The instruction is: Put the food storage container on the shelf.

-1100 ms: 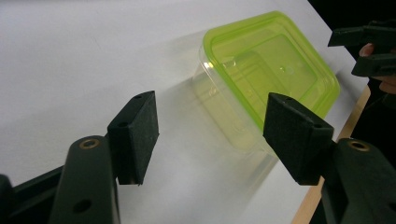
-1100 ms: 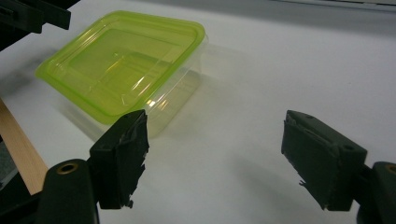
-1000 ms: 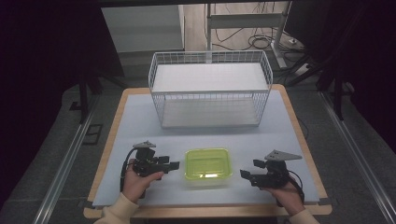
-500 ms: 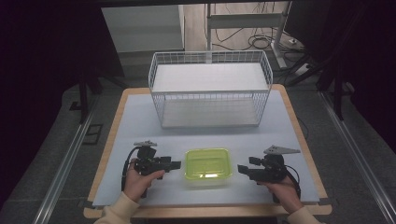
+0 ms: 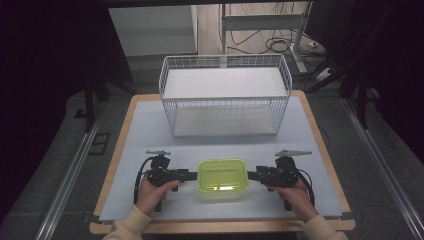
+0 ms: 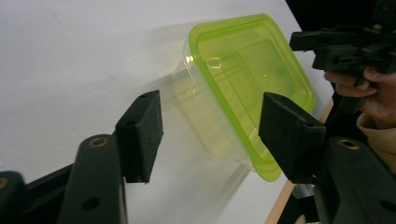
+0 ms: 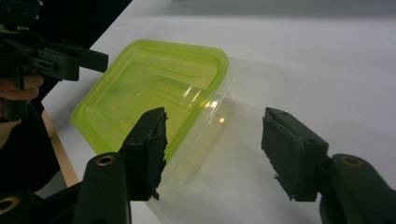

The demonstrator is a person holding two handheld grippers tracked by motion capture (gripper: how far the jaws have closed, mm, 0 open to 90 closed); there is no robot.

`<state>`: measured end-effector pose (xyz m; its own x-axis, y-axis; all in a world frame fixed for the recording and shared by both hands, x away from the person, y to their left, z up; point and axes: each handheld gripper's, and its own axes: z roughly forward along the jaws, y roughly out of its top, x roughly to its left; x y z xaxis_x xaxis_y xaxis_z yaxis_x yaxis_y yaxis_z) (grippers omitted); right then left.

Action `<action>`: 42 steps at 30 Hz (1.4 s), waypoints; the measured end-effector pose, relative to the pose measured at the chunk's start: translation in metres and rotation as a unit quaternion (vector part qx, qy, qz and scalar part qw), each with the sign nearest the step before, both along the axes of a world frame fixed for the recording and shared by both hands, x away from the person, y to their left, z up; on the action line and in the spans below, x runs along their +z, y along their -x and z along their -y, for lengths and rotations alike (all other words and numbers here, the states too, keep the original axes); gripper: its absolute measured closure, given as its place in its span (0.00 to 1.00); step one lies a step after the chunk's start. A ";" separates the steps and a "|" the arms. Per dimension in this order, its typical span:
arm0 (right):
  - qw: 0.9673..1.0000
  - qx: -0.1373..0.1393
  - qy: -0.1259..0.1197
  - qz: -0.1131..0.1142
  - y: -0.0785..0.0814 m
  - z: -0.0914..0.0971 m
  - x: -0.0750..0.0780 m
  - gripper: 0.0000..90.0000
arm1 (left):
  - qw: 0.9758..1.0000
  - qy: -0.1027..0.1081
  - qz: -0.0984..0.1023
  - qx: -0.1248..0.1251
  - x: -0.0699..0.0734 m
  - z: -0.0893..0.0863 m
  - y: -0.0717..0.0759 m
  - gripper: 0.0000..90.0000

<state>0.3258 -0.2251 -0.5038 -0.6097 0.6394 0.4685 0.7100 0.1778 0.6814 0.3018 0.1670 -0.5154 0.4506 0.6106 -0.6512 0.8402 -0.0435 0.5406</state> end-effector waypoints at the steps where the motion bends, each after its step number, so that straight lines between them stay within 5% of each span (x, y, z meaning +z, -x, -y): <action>1: 1.000 0.003 -0.005 -0.008 -0.004 -0.002 -0.001 0.48 | 1.000 0.001 -0.004 -0.003 -0.001 0.000 -0.001 0.47; 16: 0.997 0.027 -0.019 -0.073 -0.019 -0.017 -0.010 0.66 | 0.999 0.014 -0.037 -0.020 -0.012 0.016 -0.007 0.60; 18: 0.995 0.040 -0.030 -0.089 -0.020 -0.017 -0.012 0.75 | 0.999 0.020 -0.037 -0.029 -0.014 0.019 -0.006 0.72; 26: 0.995 0.030 -0.036 -0.090 -0.015 -0.016 -0.007 0.82 | 1.000 0.013 -0.018 -0.020 -0.007 0.020 0.000 0.80; 33: 0.996 0.021 -0.058 -0.071 -0.007 -0.009 0.003 0.90 | 0.999 0.009 0.028 -0.021 0.006 0.020 0.010 0.90; 42: 0.996 0.020 -0.063 -0.056 -0.002 -0.010 0.009 0.90 | 0.999 0.017 0.032 -0.022 0.010 0.019 0.013 0.90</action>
<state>0.3280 -0.2156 -0.4947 -0.5722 0.5472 0.6109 0.7776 0.1250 0.6163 0.2891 0.1483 -0.5056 0.5180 0.5679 -0.6397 0.8014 -0.0607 0.5950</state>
